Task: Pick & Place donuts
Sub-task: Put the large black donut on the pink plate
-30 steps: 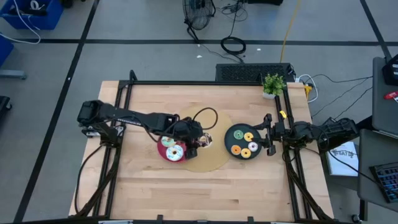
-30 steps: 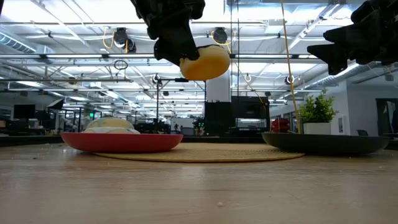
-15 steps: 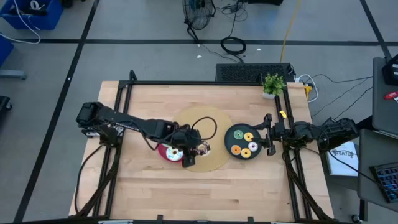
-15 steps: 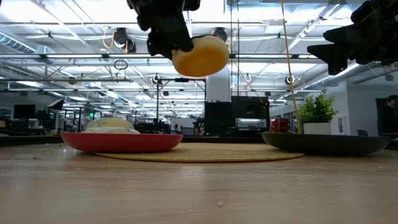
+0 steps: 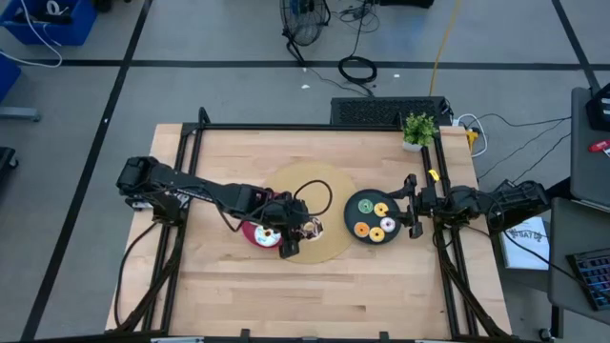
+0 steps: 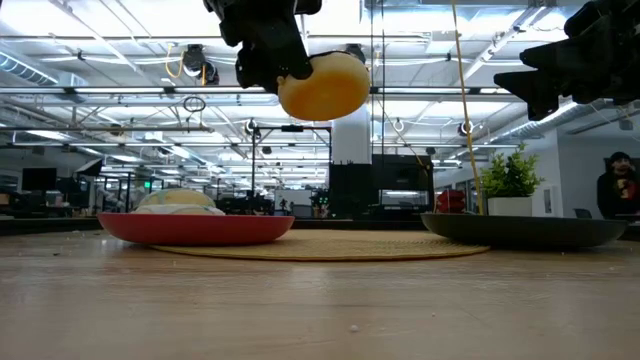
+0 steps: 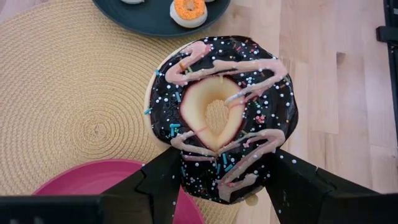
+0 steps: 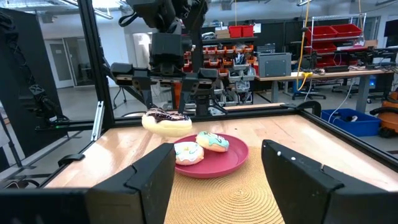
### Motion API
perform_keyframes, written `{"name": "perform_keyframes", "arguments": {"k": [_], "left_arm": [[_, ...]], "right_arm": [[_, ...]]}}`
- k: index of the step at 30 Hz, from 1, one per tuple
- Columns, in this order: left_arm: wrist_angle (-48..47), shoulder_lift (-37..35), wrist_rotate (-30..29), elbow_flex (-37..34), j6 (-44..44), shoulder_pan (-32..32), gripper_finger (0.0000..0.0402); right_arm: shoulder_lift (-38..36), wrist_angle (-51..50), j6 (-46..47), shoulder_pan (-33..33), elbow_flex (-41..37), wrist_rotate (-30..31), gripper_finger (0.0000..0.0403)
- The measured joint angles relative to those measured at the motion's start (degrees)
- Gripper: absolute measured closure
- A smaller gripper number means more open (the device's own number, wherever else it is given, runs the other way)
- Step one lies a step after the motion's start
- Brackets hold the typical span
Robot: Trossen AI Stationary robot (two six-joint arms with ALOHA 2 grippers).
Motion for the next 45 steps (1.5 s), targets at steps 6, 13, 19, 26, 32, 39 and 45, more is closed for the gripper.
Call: {"name": "perform_keyframes", "arguments": {"k": [6,13,19,26,32,39,45], "left_arm": [[0.00,0.00,-0.05,0.00,0.02,0.02,0.0188],[-0.06,0.00,-3.73,0.00,6.39,0.02,0.0188],[-0.09,0.00,-11.45,0.00,19.00,0.03,0.0188],[-0.07,0.00,-23.35,0.00,32.15,0.02,0.0188],[-0.07,0.00,-31.27,0.00,43.15,0.38,0.0188],[-0.07,0.00,-33.83,0.00,59.27,2.27,0.0188],[-0.06,0.00,-33.39,0.00,62.93,3.65,0.0188]], "right_arm": [[-0.01,0.00,0.00,0.01,0.01,0.00,0.0176],[-0.01,0.00,0.01,0.02,0.01,0.00,0.0176],[0.00,0.00,0.01,0.00,0.02,0.00,0.0177],[-0.02,0.00,0.00,0.00,0.01,0.00,0.0177],[0.00,0.00,0.00,0.02,0.00,0.00,0.0177],[-0.02,0.00,0.00,0.02,0.02,0.00,0.0177],[-0.01,0.00,0.00,0.01,0.00,0.00,0.0176]]}}
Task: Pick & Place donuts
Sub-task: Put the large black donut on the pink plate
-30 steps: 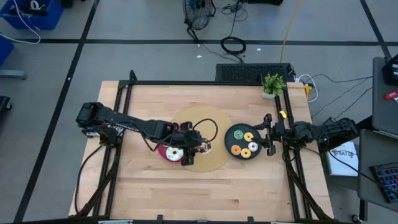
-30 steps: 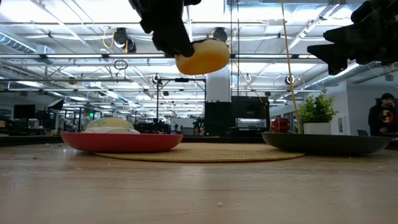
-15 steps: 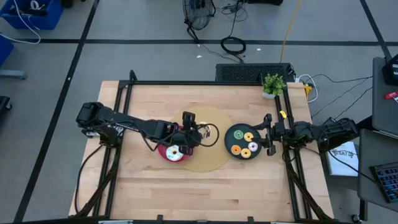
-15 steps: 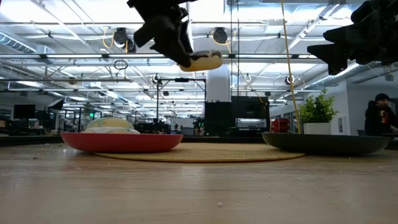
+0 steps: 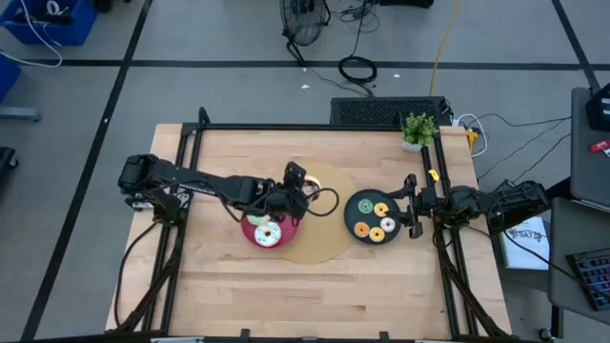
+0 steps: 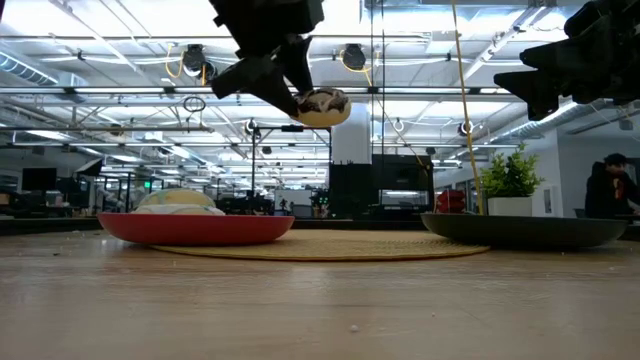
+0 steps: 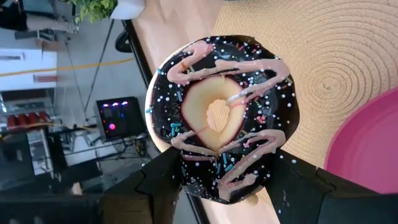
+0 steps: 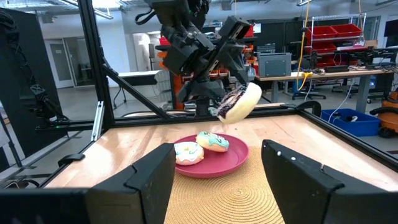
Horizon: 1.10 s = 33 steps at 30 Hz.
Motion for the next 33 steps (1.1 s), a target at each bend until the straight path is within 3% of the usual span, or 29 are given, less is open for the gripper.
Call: {"name": "perform_keyframes", "arguments": {"k": [8,20,27,33], "left_arm": [[0.44,0.00,1.35,0.00,-8.73,0.30,0.0188],[16.91,0.00,18.34,0.00,-46.23,0.29,0.0188],[29.44,0.00,21.44,0.00,-72.12,0.13,0.0188],[29.28,0.00,21.34,0.00,-87.02,0.77,0.0188]], "right_arm": [[0.00,0.00,0.00,0.00,0.02,0.00,0.0176],[-0.01,0.00,0.00,0.00,0.02,0.00,0.0176],[0.01,0.00,0.00,0.01,0.02,0.00,0.0177],[0.01,0.00,0.01,0.00,0.01,0.00,0.0176]]}}
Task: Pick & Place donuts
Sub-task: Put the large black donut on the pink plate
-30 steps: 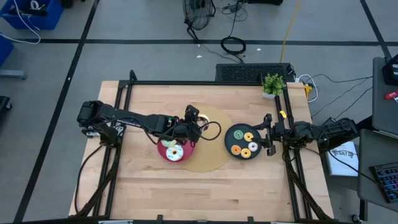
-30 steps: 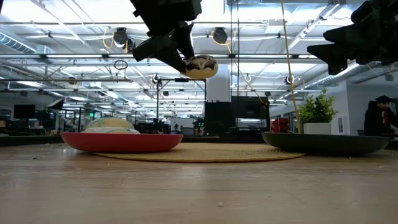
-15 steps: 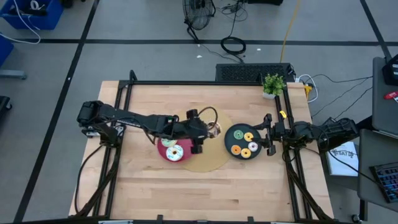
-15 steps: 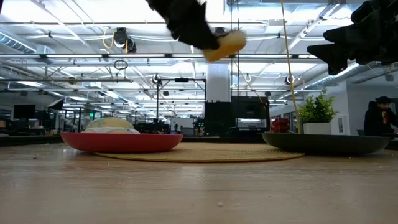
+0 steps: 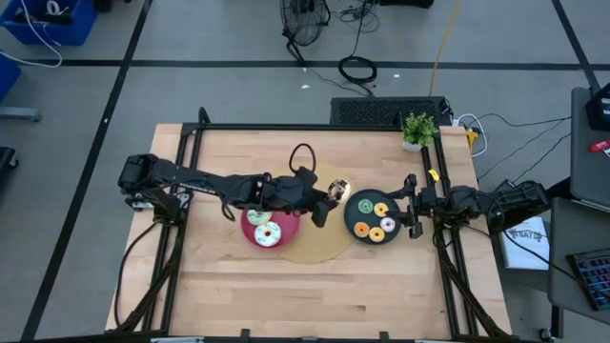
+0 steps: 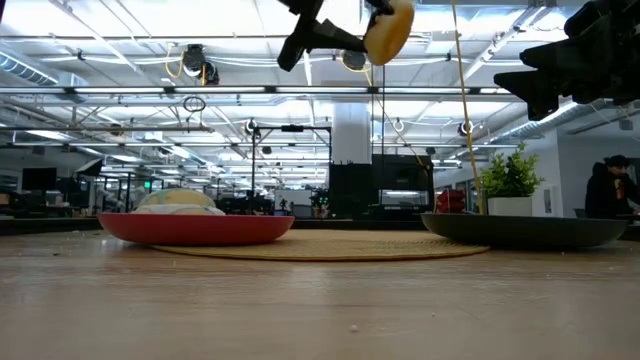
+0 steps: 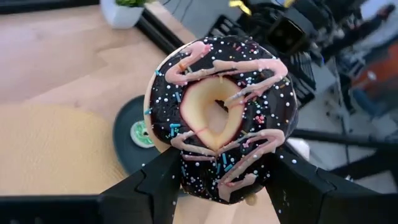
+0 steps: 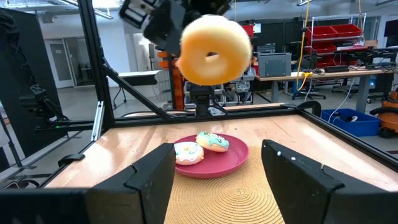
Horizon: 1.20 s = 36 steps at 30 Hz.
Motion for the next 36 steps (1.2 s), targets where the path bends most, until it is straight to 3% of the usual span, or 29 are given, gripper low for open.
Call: {"name": "perform_keyframes", "arguments": {"k": [15,19,23,26,31,36], "left_arm": [[0.62,0.00,-0.38,0.00,-1.32,1.35,0.0188],[-0.58,0.00,-1.29,0.00,8.91,1.35,0.0188],[-3.93,0.00,-1.89,0.00,27.42,1.35,0.0188],[-5.09,0.00,-1.84,0.00,32.86,1.35,0.0188],[-11.81,0.00,-0.12,0.00,28.13,1.52,0.0188],[-31.34,0.00,-0.91,0.00,19.11,2.09,0.0188]], "right_arm": [[-0.02,0.00,0.00,-0.01,0.00,0.00,0.0176],[-0.02,0.00,-0.01,0.01,0.01,0.00,0.0176],[0.00,0.00,-0.01,-0.01,-0.01,0.00,0.0176],[-0.02,0.00,0.00,0.00,0.00,0.00,0.0176],[0.00,0.00,-0.01,-0.01,0.01,0.00,0.0176],[-0.02,0.00,-0.01,0.00,-0.01,0.00,0.0176]]}}
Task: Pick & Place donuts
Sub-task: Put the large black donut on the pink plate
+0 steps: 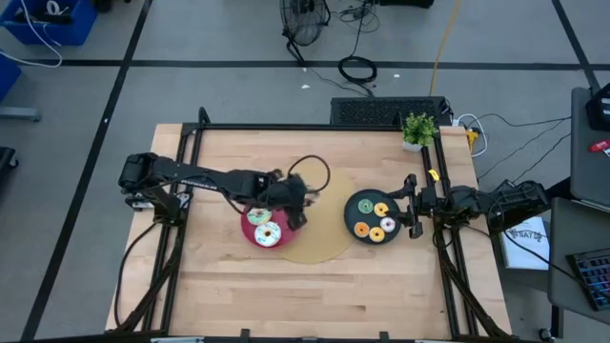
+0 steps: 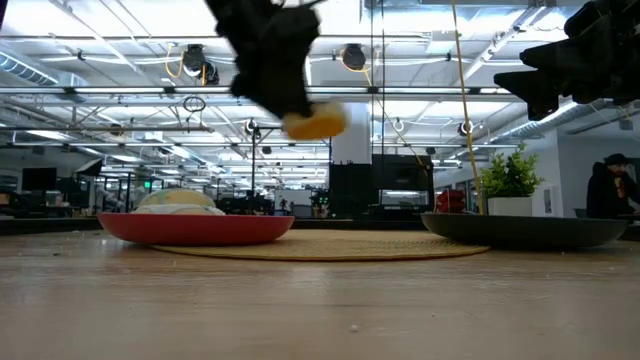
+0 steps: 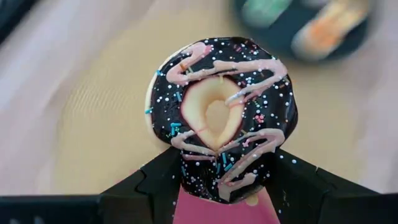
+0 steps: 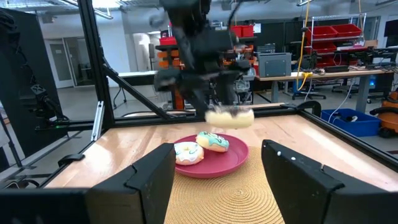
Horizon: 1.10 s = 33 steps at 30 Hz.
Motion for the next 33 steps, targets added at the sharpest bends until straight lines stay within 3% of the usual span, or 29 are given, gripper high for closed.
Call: {"name": "perform_keyframes", "arguments": {"k": [4,8,20,27,33], "left_arm": [[-12.36,0.25,-0.53,0.00,-10.03,-0.56,0.0188],[-16.45,0.37,-1.45,-0.06,-15.40,-2.03,0.0188],[-8.53,0.35,-1.26,-9.63,-23.37,-4.24,0.0188],[4.24,0.35,2.38,-17.04,-21.60,-4.24,0.0188],[5.40,0.35,4.05,-17.94,-18.06,-4.24,0.0188]], "right_arm": [[0.01,0.00,0.01,0.01,0.01,0.00,0.0176],[0.00,0.00,0.00,0.01,0.01,0.00,0.0176],[0.01,-0.02,0.00,-0.01,0.01,0.00,0.0176],[0.01,-0.01,0.00,0.00,0.00,0.00,0.0176],[0.02,0.00,0.00,0.01,0.01,0.00,0.0177]]}}
